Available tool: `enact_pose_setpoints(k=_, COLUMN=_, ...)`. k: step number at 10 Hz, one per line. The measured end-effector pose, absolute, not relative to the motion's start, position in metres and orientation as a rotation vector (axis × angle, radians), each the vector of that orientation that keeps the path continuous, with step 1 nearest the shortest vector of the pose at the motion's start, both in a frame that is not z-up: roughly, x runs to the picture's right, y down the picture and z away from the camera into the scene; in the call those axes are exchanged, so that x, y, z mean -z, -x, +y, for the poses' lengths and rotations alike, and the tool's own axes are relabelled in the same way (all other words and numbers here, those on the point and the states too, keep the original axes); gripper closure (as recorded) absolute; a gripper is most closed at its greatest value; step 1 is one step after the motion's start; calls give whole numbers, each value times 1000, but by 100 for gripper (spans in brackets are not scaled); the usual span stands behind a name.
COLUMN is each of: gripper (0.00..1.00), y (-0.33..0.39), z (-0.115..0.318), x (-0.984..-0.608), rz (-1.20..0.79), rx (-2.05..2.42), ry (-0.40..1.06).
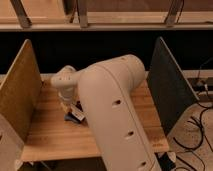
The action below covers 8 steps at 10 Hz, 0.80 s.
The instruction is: Place the eraser on the white sponge
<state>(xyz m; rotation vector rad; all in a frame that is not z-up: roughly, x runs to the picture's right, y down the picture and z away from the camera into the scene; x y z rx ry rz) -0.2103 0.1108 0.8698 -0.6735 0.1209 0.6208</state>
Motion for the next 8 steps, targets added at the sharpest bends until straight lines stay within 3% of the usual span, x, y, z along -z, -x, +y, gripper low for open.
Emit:
enact_pose_setpoints(k=5, gripper=35, y=210, z=111, x=-870, rz=121, rx=-620, ry=674)
enact_pose_setpoints(k=7, gripper=21, y=210, z=111, x=-870, rz=121, rx=-620, ry=674)
enact_pose_setpoints(k=8, gripper=20, y=210, z=111, x=-870, rz=121, rx=-620, ry=674)
